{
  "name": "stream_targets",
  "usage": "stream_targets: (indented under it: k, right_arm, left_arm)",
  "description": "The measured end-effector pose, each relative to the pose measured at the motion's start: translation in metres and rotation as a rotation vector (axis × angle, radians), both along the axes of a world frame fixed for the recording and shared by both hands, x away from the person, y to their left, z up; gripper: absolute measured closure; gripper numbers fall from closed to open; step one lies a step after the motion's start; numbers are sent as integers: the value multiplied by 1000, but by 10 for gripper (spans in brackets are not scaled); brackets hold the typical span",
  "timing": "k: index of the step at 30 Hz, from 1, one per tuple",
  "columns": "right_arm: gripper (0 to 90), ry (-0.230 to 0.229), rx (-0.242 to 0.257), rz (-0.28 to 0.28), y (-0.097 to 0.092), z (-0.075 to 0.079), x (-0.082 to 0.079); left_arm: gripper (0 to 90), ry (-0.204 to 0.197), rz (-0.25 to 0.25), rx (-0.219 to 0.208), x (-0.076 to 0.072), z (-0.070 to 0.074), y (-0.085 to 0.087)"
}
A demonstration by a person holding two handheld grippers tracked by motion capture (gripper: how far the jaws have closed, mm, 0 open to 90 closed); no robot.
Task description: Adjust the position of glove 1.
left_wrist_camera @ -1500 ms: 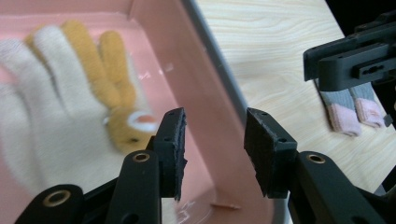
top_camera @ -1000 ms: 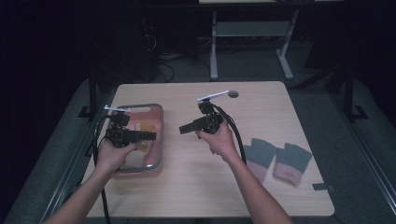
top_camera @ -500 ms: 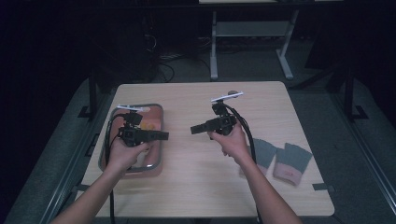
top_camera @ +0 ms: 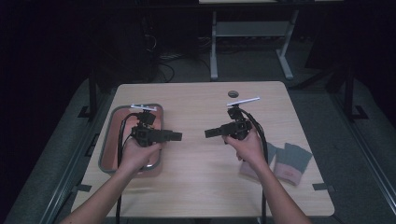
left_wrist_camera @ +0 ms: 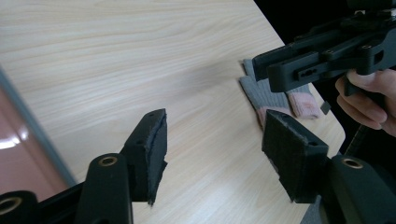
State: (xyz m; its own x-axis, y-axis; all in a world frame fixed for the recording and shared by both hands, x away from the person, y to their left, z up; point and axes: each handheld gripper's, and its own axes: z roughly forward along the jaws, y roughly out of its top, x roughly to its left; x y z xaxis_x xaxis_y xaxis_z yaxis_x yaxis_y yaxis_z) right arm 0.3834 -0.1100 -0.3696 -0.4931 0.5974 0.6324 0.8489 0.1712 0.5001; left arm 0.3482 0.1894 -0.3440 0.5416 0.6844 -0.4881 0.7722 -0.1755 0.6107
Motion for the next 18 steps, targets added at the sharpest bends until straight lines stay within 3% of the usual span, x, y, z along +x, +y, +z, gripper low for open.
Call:
stream_targets:
  k: [8,18]
  right_arm:
    - [571,0,-12,-29,-25,-4,-7]
    - [515,-3,-18,-54,-52,-6,-16]
  left_arm:
    - [321,0,-17,-13,-1,-2,-17]
    - [288,0,-57,-23,-5,-5,-39]
